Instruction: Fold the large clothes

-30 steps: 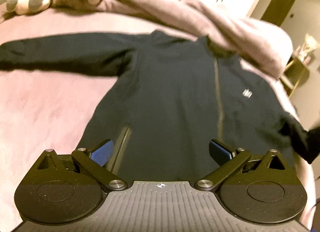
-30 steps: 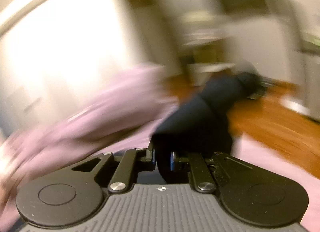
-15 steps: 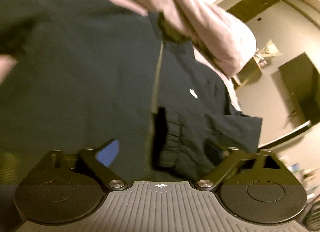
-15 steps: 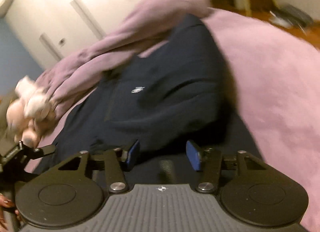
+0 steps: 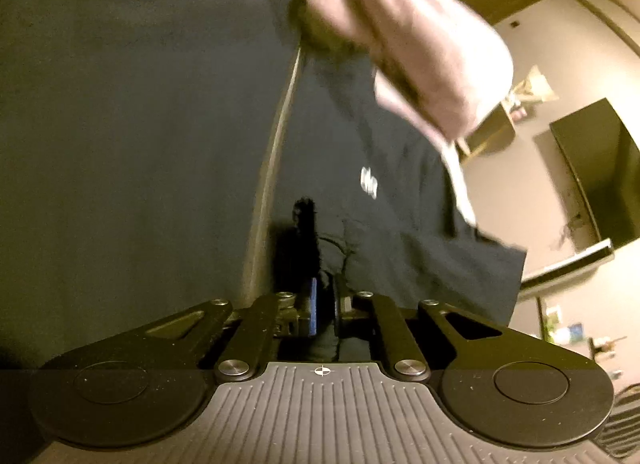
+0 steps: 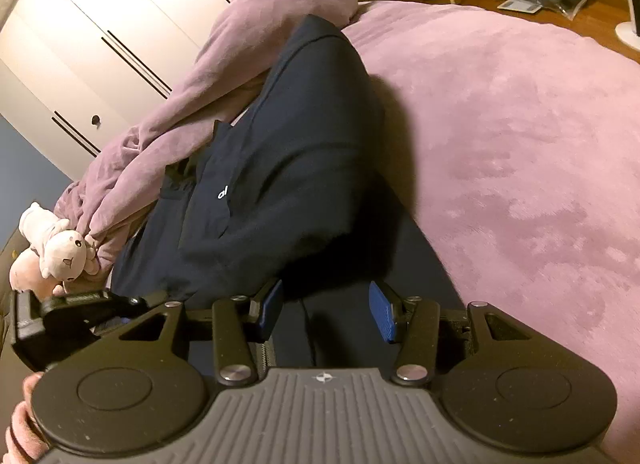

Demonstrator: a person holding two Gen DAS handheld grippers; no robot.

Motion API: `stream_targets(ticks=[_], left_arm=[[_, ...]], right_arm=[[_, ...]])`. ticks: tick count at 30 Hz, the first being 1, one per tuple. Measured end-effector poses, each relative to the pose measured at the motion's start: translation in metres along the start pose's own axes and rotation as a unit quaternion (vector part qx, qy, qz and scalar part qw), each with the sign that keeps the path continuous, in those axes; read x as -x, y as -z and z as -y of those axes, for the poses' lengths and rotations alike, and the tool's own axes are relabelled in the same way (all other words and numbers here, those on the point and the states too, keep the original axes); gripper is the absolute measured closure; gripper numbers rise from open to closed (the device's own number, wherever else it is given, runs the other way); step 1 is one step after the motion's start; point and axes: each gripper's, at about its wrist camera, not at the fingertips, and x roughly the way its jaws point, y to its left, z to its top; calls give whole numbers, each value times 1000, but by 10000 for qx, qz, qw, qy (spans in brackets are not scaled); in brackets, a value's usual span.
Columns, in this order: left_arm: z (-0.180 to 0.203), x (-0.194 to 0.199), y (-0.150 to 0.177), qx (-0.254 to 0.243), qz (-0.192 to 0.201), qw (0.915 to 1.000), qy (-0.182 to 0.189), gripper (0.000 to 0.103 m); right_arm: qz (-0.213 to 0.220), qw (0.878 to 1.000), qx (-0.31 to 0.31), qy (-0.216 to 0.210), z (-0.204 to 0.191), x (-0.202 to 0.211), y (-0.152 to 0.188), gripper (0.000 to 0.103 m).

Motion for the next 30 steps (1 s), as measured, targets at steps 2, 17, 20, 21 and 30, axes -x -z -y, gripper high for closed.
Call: stream_targets(ticks=[2, 17, 20, 21, 30], left_arm=[[4, 30, -23, -504, 617, 9957, -475, 94], [-84, 69, -77, -239, 1254, 9682, -2153, 62], [-79, 54, -77, -321, 1195, 9692, -2129, 70], [-77, 57, -76, -387, 1197, 9690, -2128, 86], [-33, 32, -73, -1127, 1473, 9682, -1679, 93]], right_arm=[[-10, 10000, 19, -34, -4, 2, -3, 54], [-186, 9938, -740, -812, -34, -74, -51, 54], [-55, 9918, -1087, -677, -33, -101, -66, 53], [-42, 9911, -1149, -677, -33, -108, -69, 53], [879, 9921, -882, -181, -23, -114, -95, 93]])
